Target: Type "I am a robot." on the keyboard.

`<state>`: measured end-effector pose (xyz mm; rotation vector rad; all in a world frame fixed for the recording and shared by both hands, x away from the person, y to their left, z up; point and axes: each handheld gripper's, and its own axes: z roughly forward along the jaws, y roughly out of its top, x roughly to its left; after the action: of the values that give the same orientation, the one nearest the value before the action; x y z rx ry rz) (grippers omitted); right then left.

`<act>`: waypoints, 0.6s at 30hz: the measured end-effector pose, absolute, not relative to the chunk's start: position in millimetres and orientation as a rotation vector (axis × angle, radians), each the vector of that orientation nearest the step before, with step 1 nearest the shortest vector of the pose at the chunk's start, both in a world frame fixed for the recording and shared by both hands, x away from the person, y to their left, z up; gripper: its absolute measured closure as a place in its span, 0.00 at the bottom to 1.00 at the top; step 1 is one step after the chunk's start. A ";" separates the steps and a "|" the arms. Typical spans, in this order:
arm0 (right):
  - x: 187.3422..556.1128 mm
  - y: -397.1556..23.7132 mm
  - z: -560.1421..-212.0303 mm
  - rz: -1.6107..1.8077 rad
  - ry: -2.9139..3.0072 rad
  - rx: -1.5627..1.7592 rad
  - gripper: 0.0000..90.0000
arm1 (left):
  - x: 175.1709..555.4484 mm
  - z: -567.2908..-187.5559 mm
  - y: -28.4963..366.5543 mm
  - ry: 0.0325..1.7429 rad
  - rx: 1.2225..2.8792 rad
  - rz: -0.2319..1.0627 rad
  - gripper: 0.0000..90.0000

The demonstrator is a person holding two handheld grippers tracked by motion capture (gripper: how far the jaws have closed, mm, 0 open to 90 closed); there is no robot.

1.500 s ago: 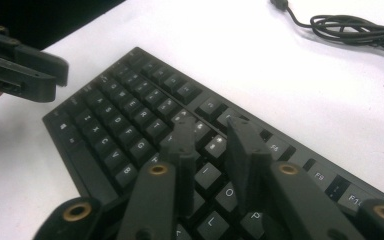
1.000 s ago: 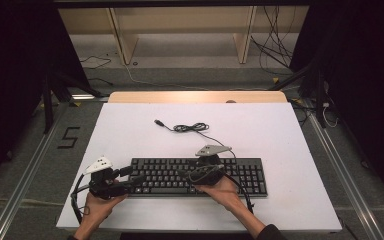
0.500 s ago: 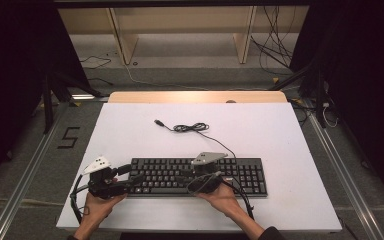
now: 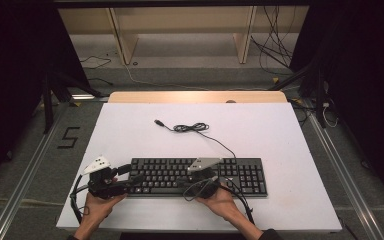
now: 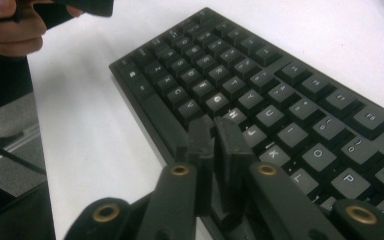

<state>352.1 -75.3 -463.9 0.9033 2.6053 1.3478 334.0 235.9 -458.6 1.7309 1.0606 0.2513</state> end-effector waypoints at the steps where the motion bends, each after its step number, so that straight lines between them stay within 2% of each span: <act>1: 351.7 -75.2 -464.3 1.344 2.607 0.901 0.98 | 334.0 -458.6 236.0 1.061 1.731 0.252 0.32; 18: 351.4 -75.0 -475.7 1.224 2.650 0.905 1.00 | 334.4 -459.5 234.8 1.055 1.738 0.245 0.32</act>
<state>351.4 -75.0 -475.7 0.9048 2.6498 1.2240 334.4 234.8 -459.5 1.7380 1.0553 0.2451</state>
